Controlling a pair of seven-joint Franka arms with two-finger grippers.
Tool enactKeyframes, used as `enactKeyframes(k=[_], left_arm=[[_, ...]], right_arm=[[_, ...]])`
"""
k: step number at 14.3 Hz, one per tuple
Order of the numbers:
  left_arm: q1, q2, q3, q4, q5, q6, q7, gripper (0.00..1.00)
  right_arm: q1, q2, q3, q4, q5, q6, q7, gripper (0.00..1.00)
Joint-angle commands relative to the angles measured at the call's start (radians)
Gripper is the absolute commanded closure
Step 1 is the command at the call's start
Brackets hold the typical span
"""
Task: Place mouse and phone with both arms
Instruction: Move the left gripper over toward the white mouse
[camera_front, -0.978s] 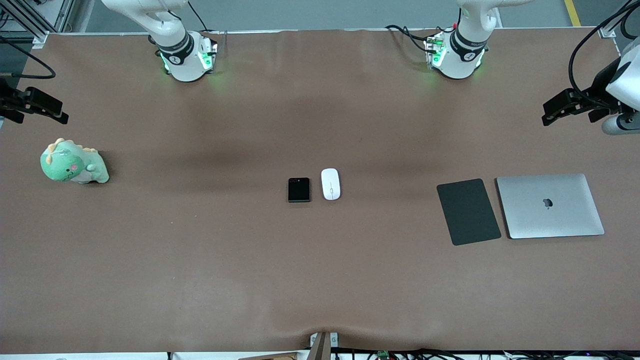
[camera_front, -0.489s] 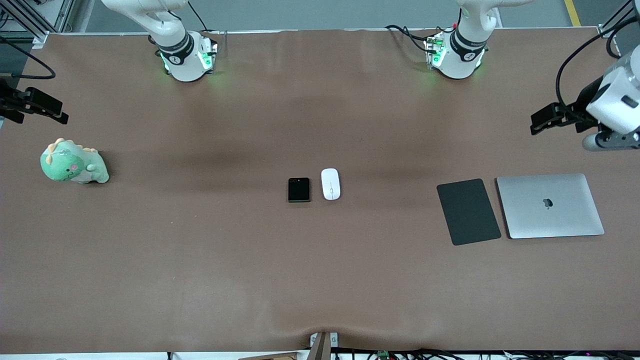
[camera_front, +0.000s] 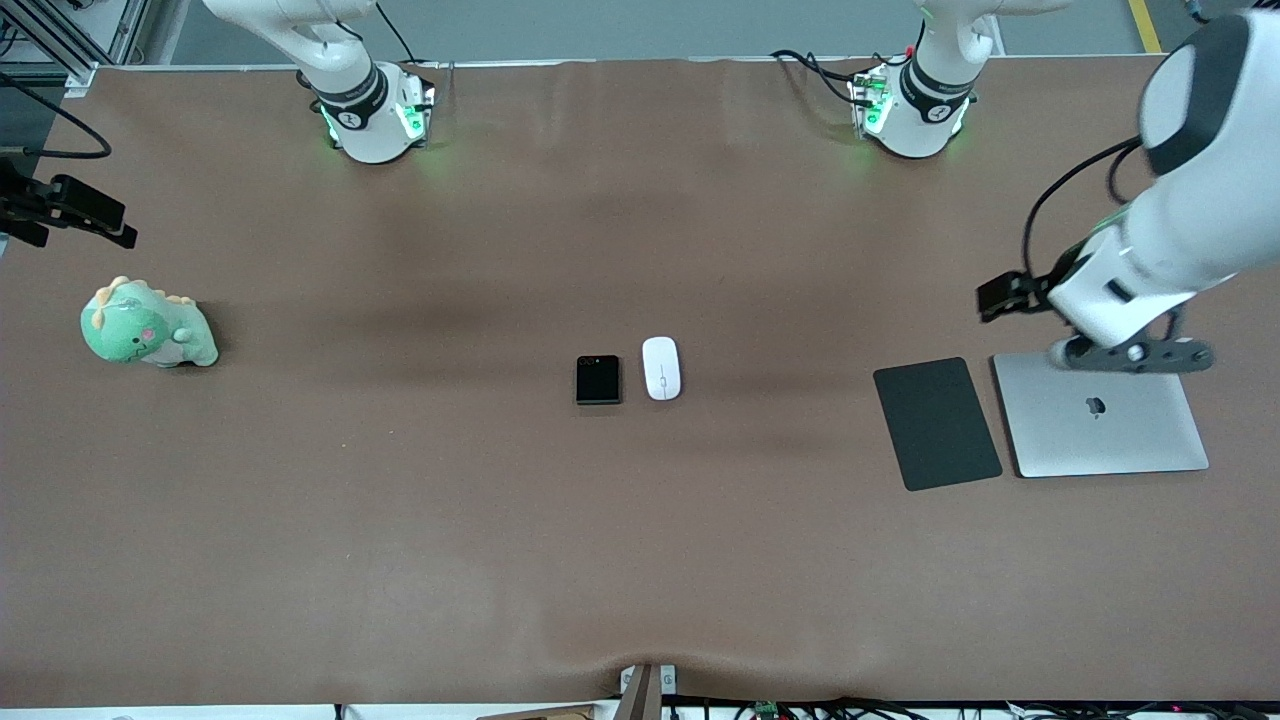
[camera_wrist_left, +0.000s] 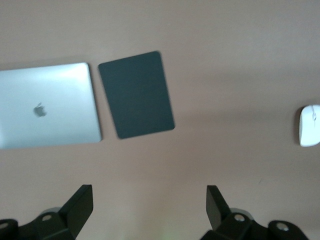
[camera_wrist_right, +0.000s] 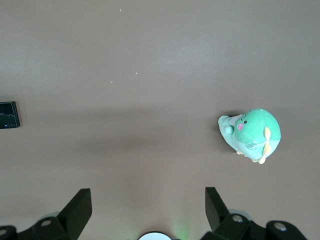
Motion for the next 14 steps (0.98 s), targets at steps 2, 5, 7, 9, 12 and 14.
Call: enactKeyframes(k=[2,5,7,9,12,14], left_arm=[[-0.122,0.123,-0.005,0.026,0.0,0.11,-0.156,0.0],[-0.205,0.212,-0.005,0.028,0.0,0.231,-0.259,0.0],[-0.27,0.273,-0.005,0.029,0.002,0.317,-0.354,0.0],[-0.321,0.331,-0.005,0.029,0.003,0.394,-0.463,0.0],[-0.409,0.417,-0.005,0.031,0.002,0.486,-0.585,0.0],[-0.458,0.468,0.0,0.033,0.003,0.55,-0.665,0.0]], right_arm=[[-0.03,-0.018,0.018,-0.016,-0.006,-0.002,-0.017,0.0],[-0.036,-0.016,0.018,-0.016,-0.006,0.002,-0.018,0.0],[-0.035,-0.013,0.018,-0.016,-0.006,0.005,-0.018,0.0],[-0.035,-0.013,0.018,-0.015,-0.005,0.005,-0.018,0.0],[-0.038,-0.013,0.018,-0.015,-0.005,0.005,-0.02,0.0],[-0.036,-0.013,0.018,-0.016,-0.005,0.004,-0.02,0.0]])
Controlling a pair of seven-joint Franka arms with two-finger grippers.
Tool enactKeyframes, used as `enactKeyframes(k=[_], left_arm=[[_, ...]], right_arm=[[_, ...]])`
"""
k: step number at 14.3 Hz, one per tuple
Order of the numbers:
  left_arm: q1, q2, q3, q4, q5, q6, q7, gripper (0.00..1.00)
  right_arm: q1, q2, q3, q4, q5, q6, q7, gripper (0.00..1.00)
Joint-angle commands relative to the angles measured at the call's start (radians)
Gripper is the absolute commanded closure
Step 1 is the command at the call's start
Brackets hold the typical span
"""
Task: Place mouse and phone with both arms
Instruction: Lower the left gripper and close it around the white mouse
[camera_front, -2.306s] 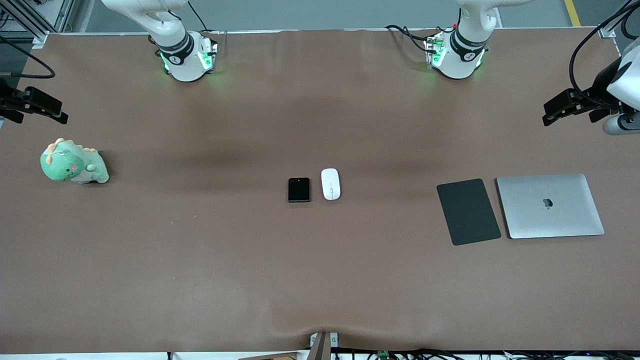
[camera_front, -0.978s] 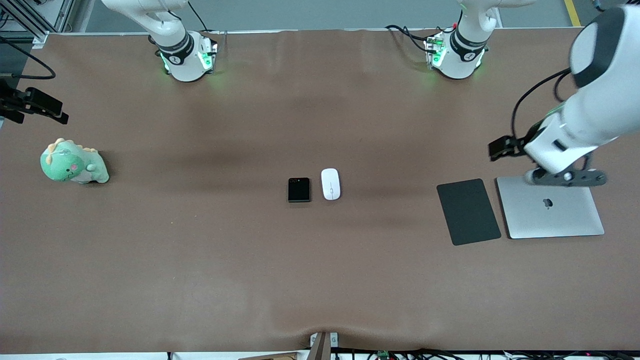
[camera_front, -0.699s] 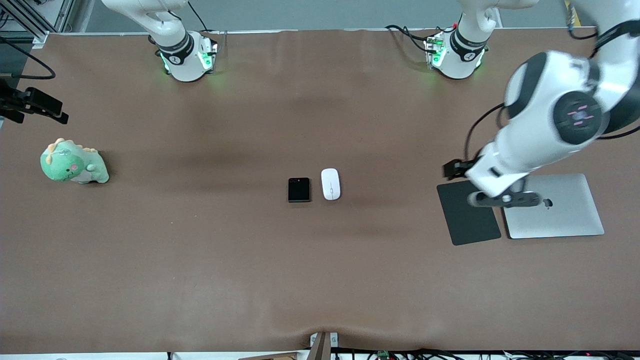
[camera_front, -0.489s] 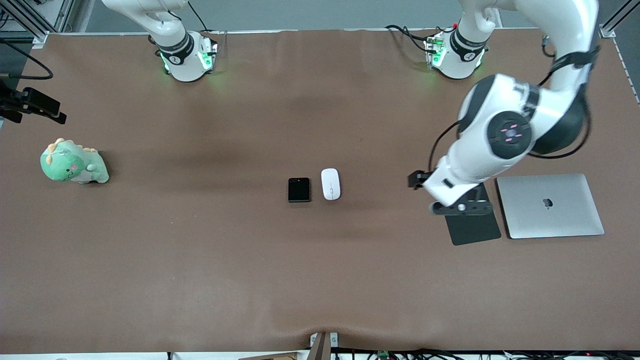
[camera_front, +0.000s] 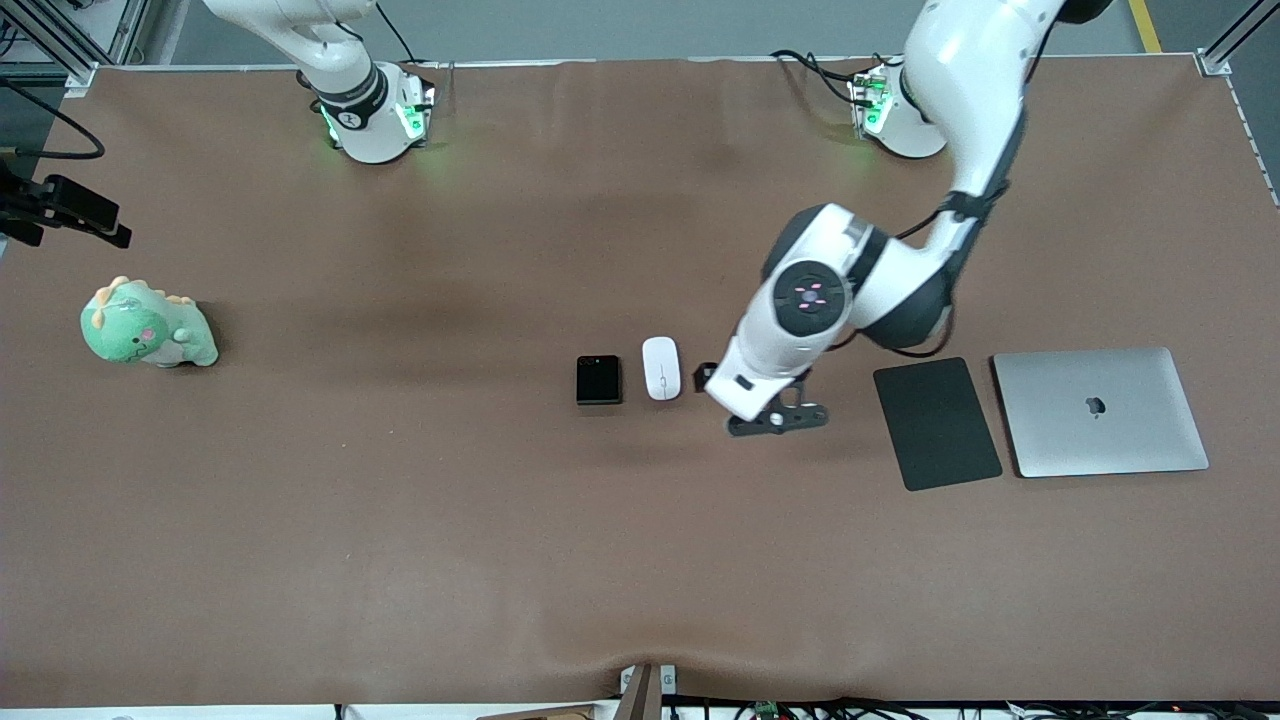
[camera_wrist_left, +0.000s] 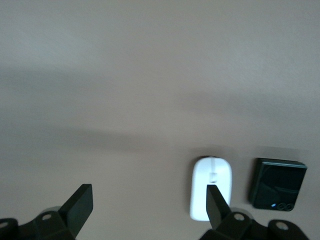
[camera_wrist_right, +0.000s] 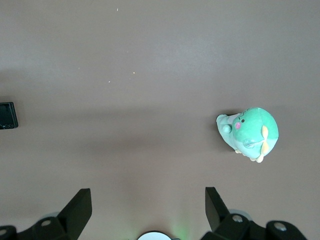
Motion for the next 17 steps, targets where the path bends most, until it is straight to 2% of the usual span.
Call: enactKeyframes(k=[1,12,16,17], left_arm=[[-0.064,0.068,0.014,0.03,0.003,0.076,-0.109,0.0],[-0.159,0.203,0.019,0.031,0.025,0.222,-0.229,0.0],[-0.164,0.22,0.019,0.031,0.025,0.222,-0.231,0.08],[-0.17,0.224,0.019,0.031,0.026,0.222,-0.231,0.14]], right_arm=[[-0.023,-0.013,0.018,-0.014,-0.005,0.005,-0.015,0.0],[-0.022,-0.012,0.018,-0.012,-0.003,0.008,-0.015,0.0],[-0.025,0.014,0.018,0.005,0.004,0.006,-0.019,0.0],[-0.026,0.017,0.018,0.005,0.006,0.006,-0.019,0.0]])
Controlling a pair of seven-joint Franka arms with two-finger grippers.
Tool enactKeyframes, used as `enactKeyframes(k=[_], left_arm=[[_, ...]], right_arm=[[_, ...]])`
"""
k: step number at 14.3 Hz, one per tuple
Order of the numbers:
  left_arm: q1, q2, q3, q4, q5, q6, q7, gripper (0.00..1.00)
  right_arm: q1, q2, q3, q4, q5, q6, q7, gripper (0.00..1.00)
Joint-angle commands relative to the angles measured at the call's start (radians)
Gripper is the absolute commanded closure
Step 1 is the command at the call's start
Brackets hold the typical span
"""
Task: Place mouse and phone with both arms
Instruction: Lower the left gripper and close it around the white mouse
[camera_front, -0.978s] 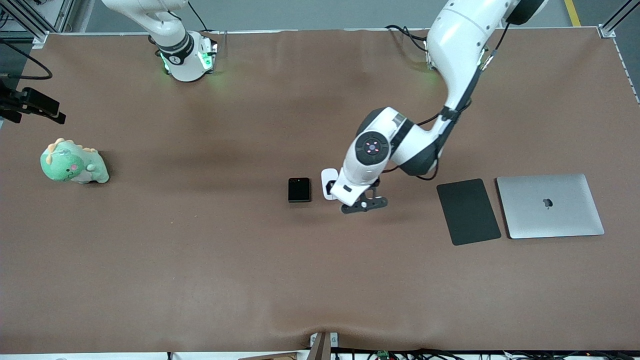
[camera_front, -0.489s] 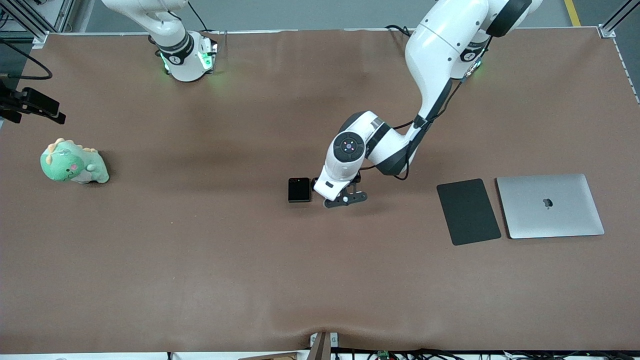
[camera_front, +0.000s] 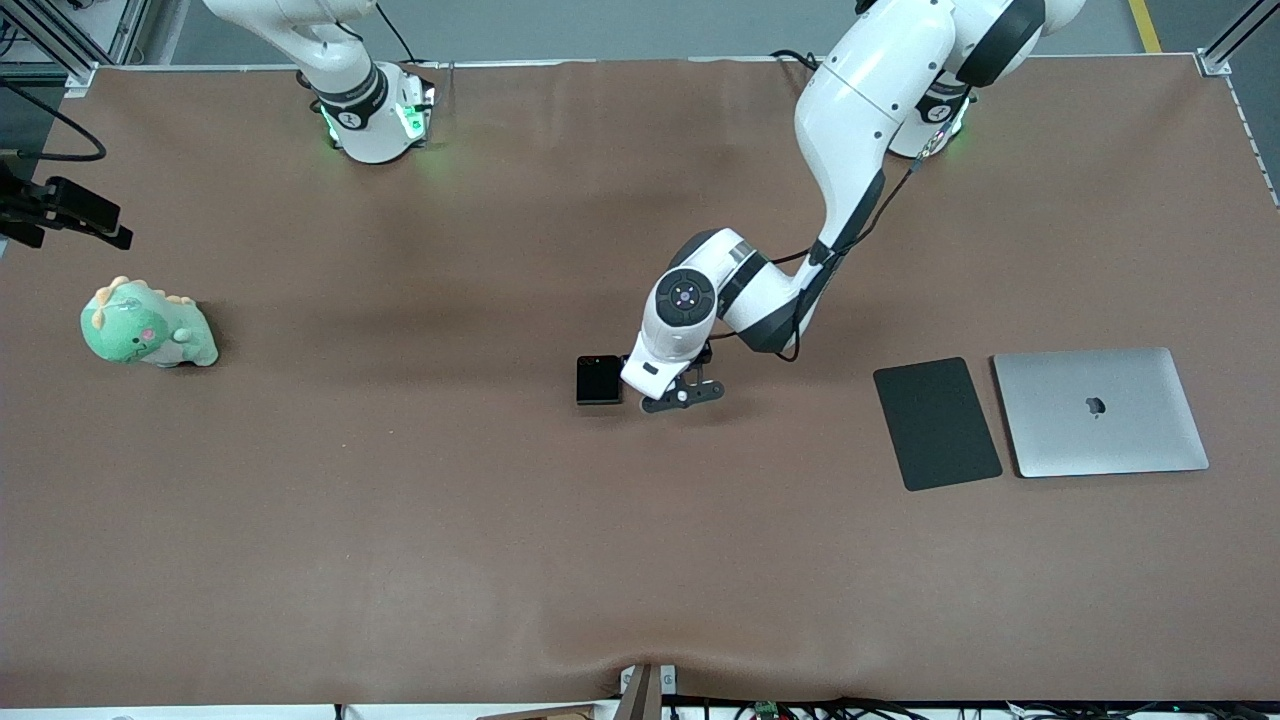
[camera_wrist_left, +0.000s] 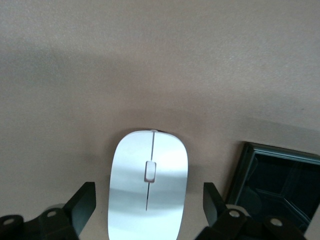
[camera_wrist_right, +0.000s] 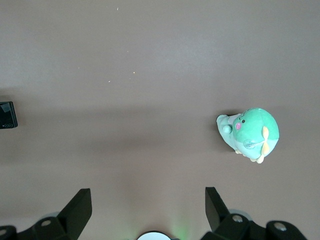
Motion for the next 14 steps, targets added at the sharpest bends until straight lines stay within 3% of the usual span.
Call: enactKeyframes(k=[1,9,14], left_arm=[[-0.024,0.022,0.013,0.023,0.024,0.011,-0.034,0.21],[-0.01,0.007,0.013,0.026,0.027,0.008,-0.024,0.64],[0.1,-0.12,0.011,0.005,0.032,-0.085,0.058,0.62]], right_arm=[[-0.025,0.02,0.017,0.008,0.006,0.003,-0.018,0.0],[-0.009,0.072,0.02,0.01,0.004,-0.002,-0.019,0.0],[0.026,0.087,0.022,0.008,0.006,-0.002,-0.016,0.0]])
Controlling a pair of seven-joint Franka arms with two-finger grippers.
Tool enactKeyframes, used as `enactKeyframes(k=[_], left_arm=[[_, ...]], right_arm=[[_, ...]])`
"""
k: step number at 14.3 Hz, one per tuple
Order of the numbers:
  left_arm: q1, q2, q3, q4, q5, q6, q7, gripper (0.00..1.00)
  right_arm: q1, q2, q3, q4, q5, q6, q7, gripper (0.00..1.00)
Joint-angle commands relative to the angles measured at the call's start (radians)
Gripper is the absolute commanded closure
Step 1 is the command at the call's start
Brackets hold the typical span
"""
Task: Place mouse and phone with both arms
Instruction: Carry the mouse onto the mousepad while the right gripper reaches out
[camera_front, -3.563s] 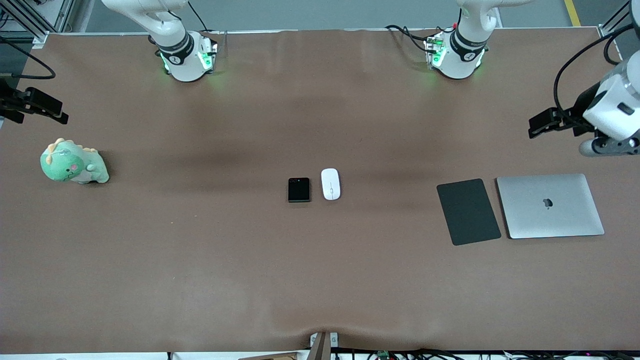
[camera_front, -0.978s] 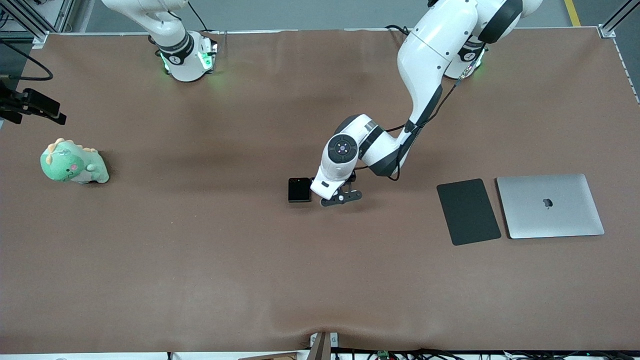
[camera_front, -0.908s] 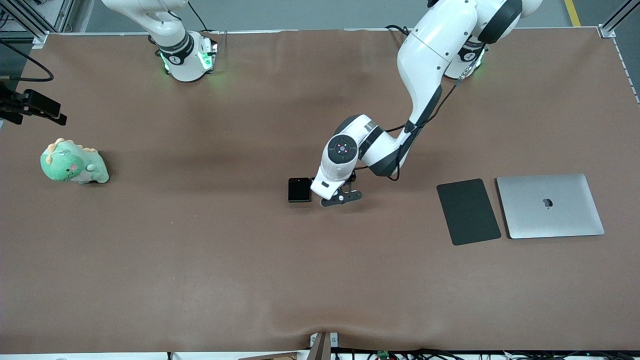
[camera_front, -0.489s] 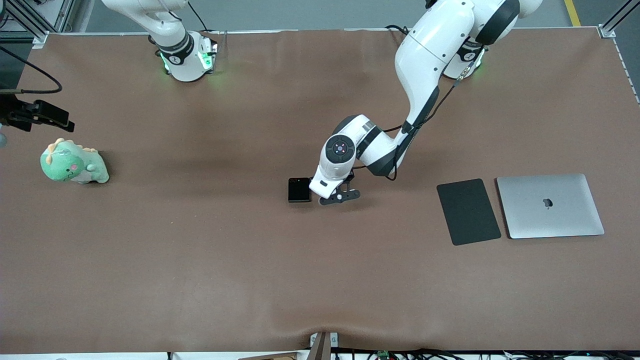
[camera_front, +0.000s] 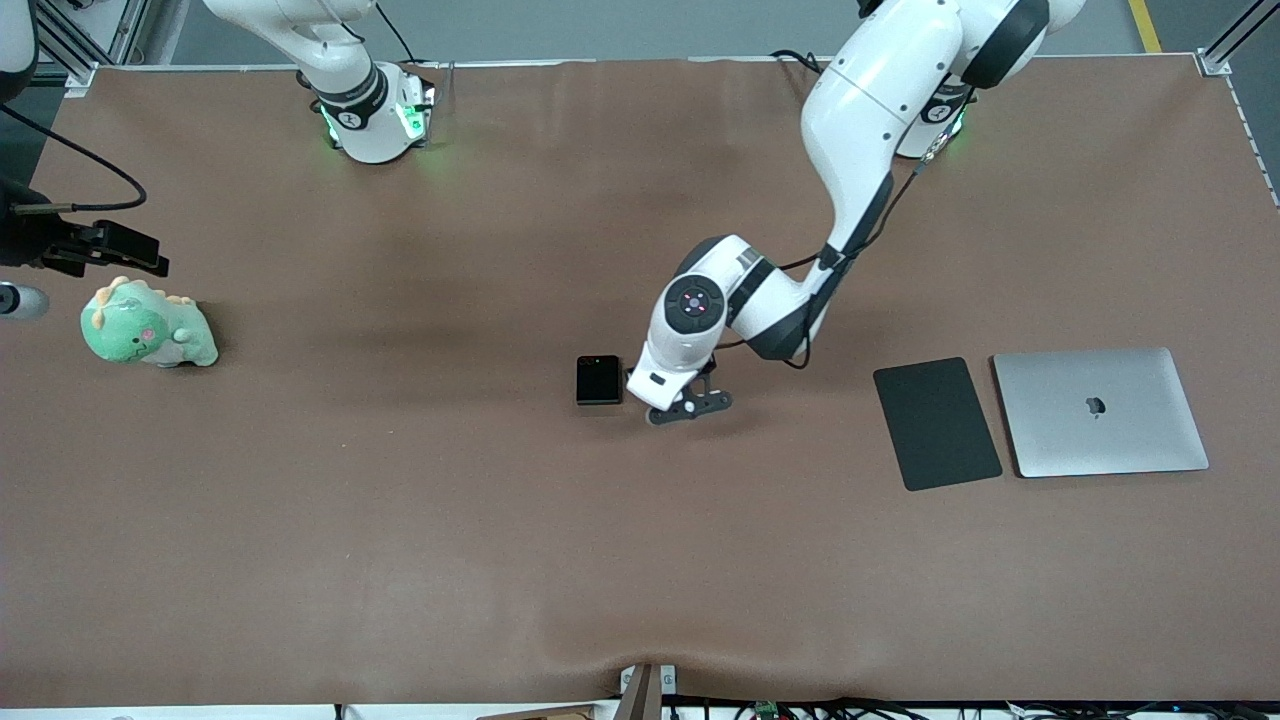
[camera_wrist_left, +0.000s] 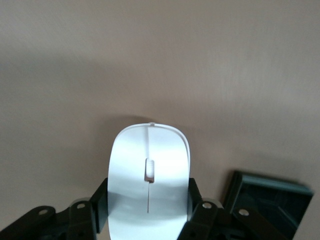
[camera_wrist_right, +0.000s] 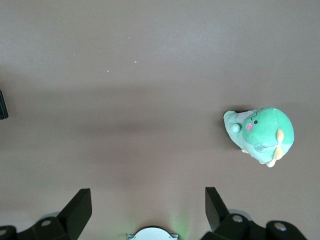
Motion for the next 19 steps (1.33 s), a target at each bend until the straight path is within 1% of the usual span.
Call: enactKeyframes(k=[1,3,5,8,10,12,13,15,19], left_arm=[[0.087,-0.124,-0.006,-0.035,0.024,-0.105,0.076,0.62],[0.153,-0.184,-0.006,-0.08,0.024,-0.15,0.181,0.61],[0.234,-0.248,-0.012,-0.148,0.024,-0.15,0.275,0.6],[0.352,-0.296,-0.009,-0.223,0.025,-0.15,0.43,0.6],[0.458,-0.298,-0.012,-0.251,0.025,-0.147,0.574,0.59],[0.535,-0.293,-0.014,-0.272,0.025,-0.14,0.675,0.58],[0.549,-0.288,-0.012,-0.281,0.025,-0.133,0.688,0.56],[0.593,-0.282,-0.011,-0.321,0.025,-0.072,0.693,0.56],[0.626,-0.252,-0.005,-0.401,0.025,0.075,0.734,0.56]], right_arm=[[0.032,0.016,0.005,0.007,0.006,-0.002,-0.003,0.0],[0.061,0.031,0.003,0.008,0.031,0.005,0.003,0.0],[0.075,0.05,0.005,0.008,0.056,0.011,0.003,0.0],[0.102,0.074,0.005,0.01,0.056,0.068,0.003,0.0],[0.13,0.102,0.005,0.01,0.068,0.103,0.003,0.0],[0.15,0.131,0.005,0.01,0.082,0.134,0.003,0.0],[0.156,0.148,0.005,0.011,0.099,0.139,0.003,0.0],[0.185,0.171,0.003,0.011,0.116,0.181,0.014,0.0],[0.255,0.22,0.005,0.01,0.119,0.24,0.138,0.0]])
